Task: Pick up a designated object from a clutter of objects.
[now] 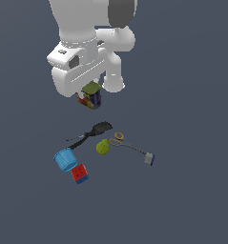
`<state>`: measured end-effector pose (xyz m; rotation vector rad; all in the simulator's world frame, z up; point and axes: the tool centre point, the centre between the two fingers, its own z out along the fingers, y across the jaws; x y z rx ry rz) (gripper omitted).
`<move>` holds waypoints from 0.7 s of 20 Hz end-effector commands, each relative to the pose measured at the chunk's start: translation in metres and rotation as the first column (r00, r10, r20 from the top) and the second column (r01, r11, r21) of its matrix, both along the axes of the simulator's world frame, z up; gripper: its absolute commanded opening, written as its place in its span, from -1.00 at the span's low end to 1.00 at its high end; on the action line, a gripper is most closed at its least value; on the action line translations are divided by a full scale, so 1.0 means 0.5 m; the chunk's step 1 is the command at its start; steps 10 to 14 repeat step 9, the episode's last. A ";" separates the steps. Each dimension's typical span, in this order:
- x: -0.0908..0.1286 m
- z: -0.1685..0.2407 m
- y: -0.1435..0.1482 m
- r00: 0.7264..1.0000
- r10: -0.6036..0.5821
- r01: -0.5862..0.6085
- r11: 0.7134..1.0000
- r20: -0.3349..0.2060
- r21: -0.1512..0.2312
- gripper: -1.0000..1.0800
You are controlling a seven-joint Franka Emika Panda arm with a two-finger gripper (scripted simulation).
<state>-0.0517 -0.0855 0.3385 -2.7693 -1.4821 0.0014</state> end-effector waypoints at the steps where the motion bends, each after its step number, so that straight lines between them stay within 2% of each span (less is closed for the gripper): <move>1: -0.007 0.028 0.004 1.000 0.000 0.000 1.000 0.002 -0.001 -1.00; 14: -0.014 0.058 0.008 1.000 -0.001 0.001 1.000 0.001 0.000 -1.00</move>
